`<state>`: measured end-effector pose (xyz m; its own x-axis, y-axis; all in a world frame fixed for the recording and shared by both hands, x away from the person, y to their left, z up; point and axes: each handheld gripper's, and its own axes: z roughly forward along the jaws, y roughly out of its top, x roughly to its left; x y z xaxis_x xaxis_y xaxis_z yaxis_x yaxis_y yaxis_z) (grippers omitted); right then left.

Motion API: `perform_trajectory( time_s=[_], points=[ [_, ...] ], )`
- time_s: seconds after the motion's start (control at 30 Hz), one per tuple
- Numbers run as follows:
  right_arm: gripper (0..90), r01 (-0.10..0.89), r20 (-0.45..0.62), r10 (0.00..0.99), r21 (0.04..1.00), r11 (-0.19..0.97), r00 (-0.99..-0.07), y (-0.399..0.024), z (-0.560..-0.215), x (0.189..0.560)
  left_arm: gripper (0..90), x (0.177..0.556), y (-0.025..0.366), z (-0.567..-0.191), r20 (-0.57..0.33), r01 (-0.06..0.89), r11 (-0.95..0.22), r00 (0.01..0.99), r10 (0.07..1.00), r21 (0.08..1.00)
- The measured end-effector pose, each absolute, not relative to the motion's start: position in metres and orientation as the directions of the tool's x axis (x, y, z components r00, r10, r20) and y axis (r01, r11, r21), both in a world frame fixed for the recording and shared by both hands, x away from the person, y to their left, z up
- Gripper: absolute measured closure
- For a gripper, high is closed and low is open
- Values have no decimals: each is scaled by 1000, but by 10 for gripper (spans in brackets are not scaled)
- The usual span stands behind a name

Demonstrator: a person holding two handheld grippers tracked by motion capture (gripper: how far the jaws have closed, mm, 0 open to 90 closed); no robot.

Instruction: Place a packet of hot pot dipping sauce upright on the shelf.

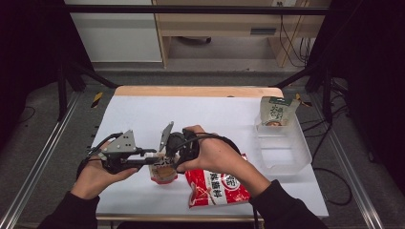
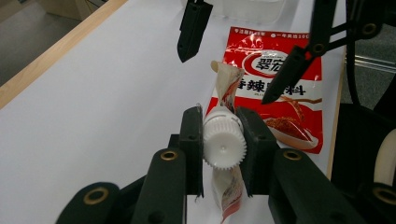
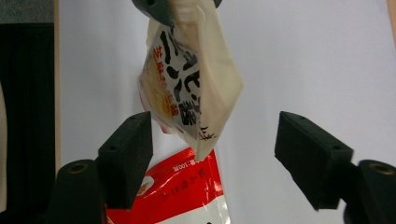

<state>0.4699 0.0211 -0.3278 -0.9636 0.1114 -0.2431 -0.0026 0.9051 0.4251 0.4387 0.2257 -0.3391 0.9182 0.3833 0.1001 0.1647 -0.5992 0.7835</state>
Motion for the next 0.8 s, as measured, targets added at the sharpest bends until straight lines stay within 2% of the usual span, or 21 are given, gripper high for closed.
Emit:
perform_trajectory(
  time_s=[0.33, 0.63, 0.8],
  points=[
    [504, 2, -211, 95, 404, 915, -973, 20, -325, 475, 733, 441, 219, -337, 108, 149, -602, 923, 369, 784],
    [625, 1, -196, 85, 392, 920, -977, 21, -326, 476, 733, 442, 213, -336, 109, 139, -601, 928, 357, 787],
    [769, 6, -195, 90, 393, 919, -977, 19, -325, 477, 732, 442, 212, -336, 106, 139, -591, 927, 360, 795]
  ],
)
